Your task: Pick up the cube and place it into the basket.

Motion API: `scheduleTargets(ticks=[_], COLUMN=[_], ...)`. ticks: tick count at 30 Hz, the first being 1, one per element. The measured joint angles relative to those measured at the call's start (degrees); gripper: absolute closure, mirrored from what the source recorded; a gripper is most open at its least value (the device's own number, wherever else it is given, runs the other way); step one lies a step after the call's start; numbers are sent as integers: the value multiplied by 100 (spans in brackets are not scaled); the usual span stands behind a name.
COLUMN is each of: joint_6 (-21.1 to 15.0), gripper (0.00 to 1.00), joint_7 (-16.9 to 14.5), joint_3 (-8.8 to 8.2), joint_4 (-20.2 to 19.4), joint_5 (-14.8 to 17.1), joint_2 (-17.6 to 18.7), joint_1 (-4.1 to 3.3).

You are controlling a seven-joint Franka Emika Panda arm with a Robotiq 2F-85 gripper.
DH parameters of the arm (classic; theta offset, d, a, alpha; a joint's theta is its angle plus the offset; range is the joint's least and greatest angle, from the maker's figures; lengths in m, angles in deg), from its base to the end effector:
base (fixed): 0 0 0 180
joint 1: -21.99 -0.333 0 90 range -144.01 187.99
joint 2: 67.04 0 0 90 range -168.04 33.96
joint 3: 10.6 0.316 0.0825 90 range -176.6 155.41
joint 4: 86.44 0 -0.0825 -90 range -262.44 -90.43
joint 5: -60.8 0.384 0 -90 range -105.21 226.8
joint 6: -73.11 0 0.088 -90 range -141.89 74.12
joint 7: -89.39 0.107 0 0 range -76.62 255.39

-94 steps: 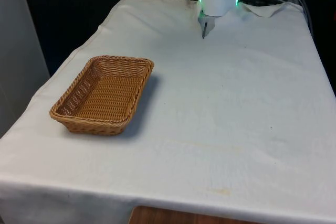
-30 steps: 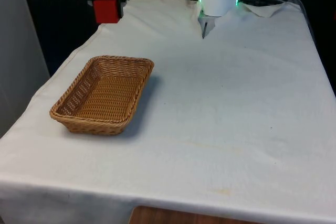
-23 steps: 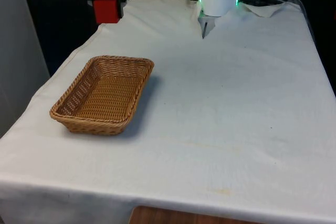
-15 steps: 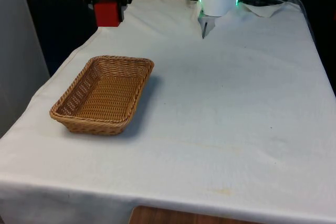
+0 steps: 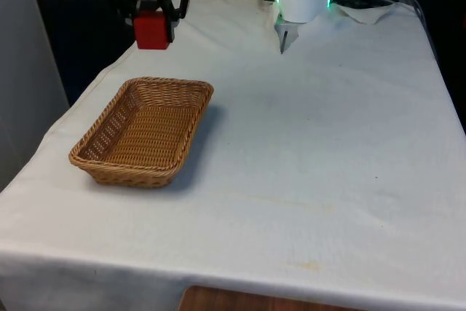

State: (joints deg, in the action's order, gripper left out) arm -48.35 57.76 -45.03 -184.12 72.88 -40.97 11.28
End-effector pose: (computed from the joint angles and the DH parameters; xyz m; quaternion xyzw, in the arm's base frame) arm 0.6244 -0.2180 0.3699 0.9983 0.0423 0.0046 0.0409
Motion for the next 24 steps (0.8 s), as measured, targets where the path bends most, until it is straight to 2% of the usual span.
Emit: scheduleTargets(ticks=[24], joint_6=[-235], gripper=[99], joint_7=[6], joint_3=[80], joint_4=[17], joint_5=[143], joint_2=[390], joint_1=[0])
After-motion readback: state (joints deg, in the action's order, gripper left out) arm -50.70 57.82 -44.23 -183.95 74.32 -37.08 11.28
